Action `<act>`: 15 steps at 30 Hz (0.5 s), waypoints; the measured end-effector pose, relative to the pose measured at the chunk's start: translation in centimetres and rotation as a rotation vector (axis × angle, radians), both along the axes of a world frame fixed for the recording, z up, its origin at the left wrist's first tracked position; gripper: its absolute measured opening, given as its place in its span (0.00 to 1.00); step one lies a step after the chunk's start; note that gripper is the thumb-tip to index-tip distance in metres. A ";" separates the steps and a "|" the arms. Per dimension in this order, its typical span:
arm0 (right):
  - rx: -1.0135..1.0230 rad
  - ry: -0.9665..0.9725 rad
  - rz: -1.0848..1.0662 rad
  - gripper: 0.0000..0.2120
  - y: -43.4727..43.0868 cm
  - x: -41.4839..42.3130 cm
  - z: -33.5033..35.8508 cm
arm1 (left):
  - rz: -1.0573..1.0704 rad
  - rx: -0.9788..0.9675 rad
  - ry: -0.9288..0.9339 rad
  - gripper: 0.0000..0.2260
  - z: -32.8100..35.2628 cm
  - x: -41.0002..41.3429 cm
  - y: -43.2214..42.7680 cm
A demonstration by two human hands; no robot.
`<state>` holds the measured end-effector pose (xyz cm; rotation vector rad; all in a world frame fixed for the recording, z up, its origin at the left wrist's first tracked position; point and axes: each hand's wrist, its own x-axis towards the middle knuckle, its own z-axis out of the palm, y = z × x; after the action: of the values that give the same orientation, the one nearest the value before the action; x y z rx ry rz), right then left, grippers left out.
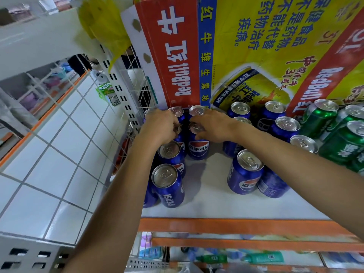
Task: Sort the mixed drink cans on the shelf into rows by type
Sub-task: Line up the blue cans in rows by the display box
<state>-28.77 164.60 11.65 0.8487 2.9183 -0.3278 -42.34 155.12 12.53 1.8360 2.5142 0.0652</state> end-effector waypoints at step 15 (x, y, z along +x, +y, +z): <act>-0.068 -0.020 -0.063 0.26 -2.0 4.1 1.9 | -0.018 0.220 -0.230 0.12 0.2 1.5 -4.1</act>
<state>-24.70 162.60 13.60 0.9299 2.8483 -0.4182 -40.87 151.03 12.68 1.8015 2.4116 0.5405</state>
